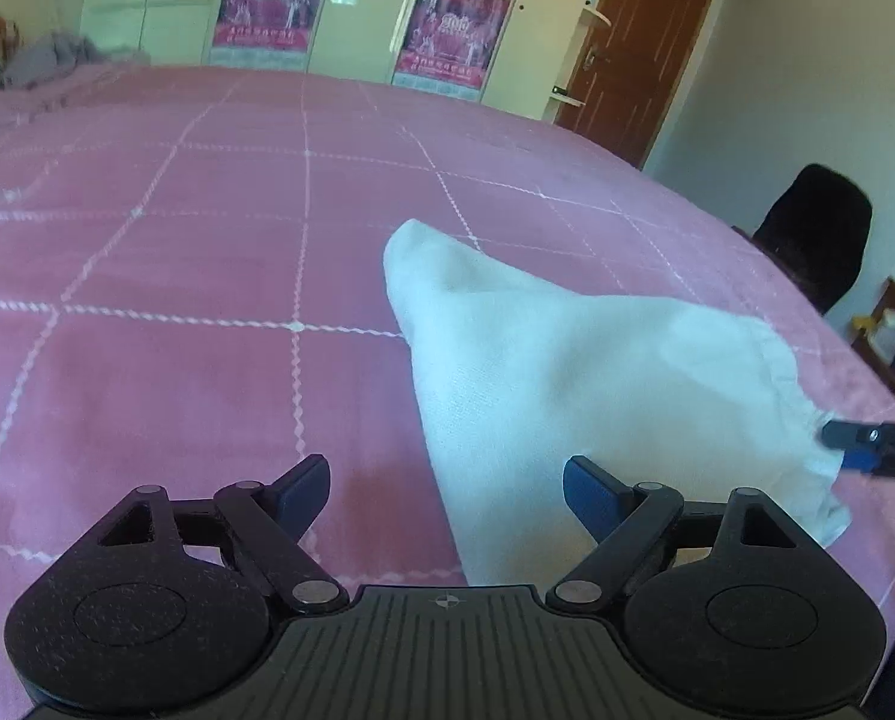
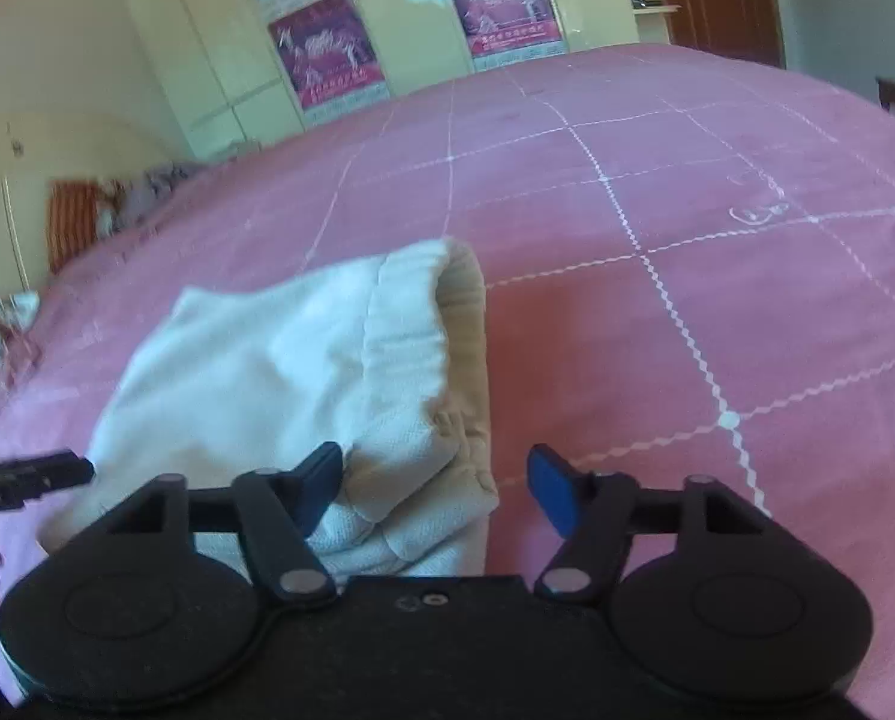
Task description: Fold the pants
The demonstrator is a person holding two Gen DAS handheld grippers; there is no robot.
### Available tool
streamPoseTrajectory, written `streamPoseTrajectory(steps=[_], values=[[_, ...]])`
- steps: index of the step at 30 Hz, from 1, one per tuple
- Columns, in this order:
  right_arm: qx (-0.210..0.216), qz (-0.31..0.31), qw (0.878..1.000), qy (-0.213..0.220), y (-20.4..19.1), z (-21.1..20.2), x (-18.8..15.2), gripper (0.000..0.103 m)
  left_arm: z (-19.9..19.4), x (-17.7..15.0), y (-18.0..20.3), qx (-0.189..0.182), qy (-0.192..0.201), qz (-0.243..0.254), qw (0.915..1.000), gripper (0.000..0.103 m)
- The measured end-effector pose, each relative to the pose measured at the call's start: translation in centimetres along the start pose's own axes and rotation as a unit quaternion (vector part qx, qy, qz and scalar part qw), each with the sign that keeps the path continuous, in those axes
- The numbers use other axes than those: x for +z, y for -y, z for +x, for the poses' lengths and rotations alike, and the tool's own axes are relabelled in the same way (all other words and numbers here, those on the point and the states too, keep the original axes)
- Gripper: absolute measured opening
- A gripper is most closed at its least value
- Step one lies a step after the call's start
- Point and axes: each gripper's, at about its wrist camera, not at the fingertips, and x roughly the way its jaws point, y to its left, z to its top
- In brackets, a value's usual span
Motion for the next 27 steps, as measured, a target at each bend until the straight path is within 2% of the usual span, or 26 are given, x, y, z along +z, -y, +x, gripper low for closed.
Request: streamPoseTrajectory(steps=[1, 2, 4, 5, 6, 9, 11, 13, 16, 17, 18, 19, 20, 21, 22, 23, 24, 25, 26, 27], values=[[0.016, 0.034, 0.999, -0.010, 1.1, 0.6, 0.2, 0.095, 1.2, 0.4, -1.0, -0.034, -0.024, -0.025, 0.9988, 0.085], [0.042, 0.072, 0.996, -0.037, 2.3, 1.8, 0.5, 0.092, 2.9, 0.6, -2.3, -0.089, -0.052, -0.056, 0.9931, 0.085], [0.134, 0.115, 0.982, -0.071, 3.8, 4.3, 0.7, 0.087, 5.1, 1.1, -3.5, -0.161, -0.069, -0.102, 0.9792, 0.082], [0.146, 0.113, 0.980, -0.078, 3.7, 5.2, 0.9, 0.065, 6.1, 1.5, -3.7, -0.184, -0.078, -0.113, 0.9734, 0.039], [0.137, 0.100, 0.981, -0.090, 3.2, 6.1, 1.2, 0.050, 6.8, 1.8, -3.8, -0.184, -0.081, -0.127, 0.9713, 0.027], [0.156, 0.082, 0.981, -0.084, 2.7, 7.1, 2.9, 0.041, 5.6, 3.5, -3.8, -0.216, -0.021, -0.128, 0.9678, 0.024], [0.194, 0.071, 0.977, -0.055, 2.3, 6.2, 4.8, 0.039, 3.8, 5.9, -3.3, -0.226, 0.023, -0.107, 0.9679, 0.024], [0.214, 0.042, 0.976, -0.028, 0.9, 5.3, 7.6, 0.039, 3.2, 8.3, -3.4, -0.232, 0.046, -0.099, 0.9667, 0.024], [0.236, 0.034, 0.971, 0.016, -0.3, 5.8, 11.7, 0.039, 4.5, 10.9, -4.0, -0.216, 0.045, -0.095, 0.9707, 0.025], [0.225, 0.038, 0.973, 0.015, -0.6, 6.7, 12.6, 0.041, 5.7, 11.0, -4.3, -0.199, 0.035, -0.097, 0.9746, 0.028], [0.201, 0.042, 0.979, 0.001, -0.8, 8.3, 13.2, 0.045, 6.9, 10.6, -4.4, -0.164, 0.019, -0.091, 0.9821, 0.041], [0.177, 0.039, 0.983, -0.017, -0.8, 10.0, 13.3, 0.047, 8.3, 9.8, -4.6, -0.112, -0.007, -0.080, 0.9905, 0.054], [0.132, 0.031, 0.990, -0.046, -0.5, 12.5, 12.8, 0.072, 9.5, 8.6, -4.8, -0.042, -0.047, -0.066, 0.9959, 0.063], [0.057, 0.043, 0.993, -0.098, 0.2, 15.2, 11.7, 0.077, 8.9, 7.6, -4.9, -0.031, -0.035, -0.057, 0.9973, 0.063], [0.036, 0.044, 0.992, -0.110, 0.6, 16.2, 10.6, 0.076, 7.6, 6.8, -4.5, -0.039, -0.012, -0.057, 0.9975, 0.063], [0.041, 0.031, 0.995, -0.080, 0.0, 15.0, 10.3, 0.073, 6.6, 6.0, -4.0, -0.036, 0.003, -0.051, 0.9981, 0.063], [0.047, 0.028, 0.996, -0.067, -0.6, 13.9, 10.1, 0.071, 6.5, 5.2, -3.5, -0.023, -0.001, -0.031, 0.9993, 0.063], [0.057, 0.020, 0.997, -0.044, -1.1, 12.8, 9.8, 0.074, 7.1, 4.7, -3.3, -0.011, -0.016, -0.009, 0.9998, 0.065], [0.059, 0.005, 0.998, -0.022, -1.4, 12.4, 9.3, 0.086, 7.1, 4.5, -3.3, -0.006, -0.010, 0.006, 0.9999, 0.067], [0.037, -0.007, 0.999, -0.031, -1.5, 13.4, 8.9, 0.088, 6.9, 4.9, -3.2, 0.005, -0.014, -0.004, 0.9999, 0.067]])
